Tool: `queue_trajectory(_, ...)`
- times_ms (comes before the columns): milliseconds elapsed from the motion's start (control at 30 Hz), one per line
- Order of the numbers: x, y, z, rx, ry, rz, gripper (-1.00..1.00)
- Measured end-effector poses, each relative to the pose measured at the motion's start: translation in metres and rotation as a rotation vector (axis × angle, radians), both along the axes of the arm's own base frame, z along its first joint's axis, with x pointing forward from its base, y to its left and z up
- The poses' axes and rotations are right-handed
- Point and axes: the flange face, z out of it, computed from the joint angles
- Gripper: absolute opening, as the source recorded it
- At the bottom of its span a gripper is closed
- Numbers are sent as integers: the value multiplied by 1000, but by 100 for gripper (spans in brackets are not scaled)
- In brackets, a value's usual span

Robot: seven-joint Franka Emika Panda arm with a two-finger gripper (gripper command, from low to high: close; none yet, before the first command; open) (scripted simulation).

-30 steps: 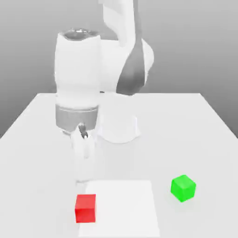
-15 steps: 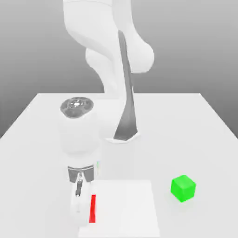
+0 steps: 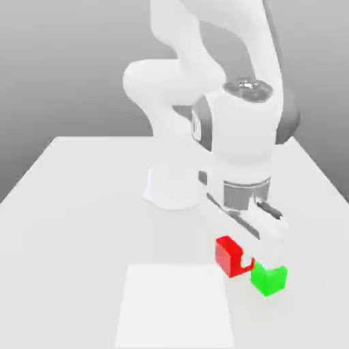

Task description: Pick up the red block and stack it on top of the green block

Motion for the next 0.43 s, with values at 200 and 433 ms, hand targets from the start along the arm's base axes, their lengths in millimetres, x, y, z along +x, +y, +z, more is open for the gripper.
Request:
queue_trajectory(200, -20, 25, -23, -15, -5, 90, -100)
queue_trajectory(433, -23, 25, -60, -12, -2, 94, 100)
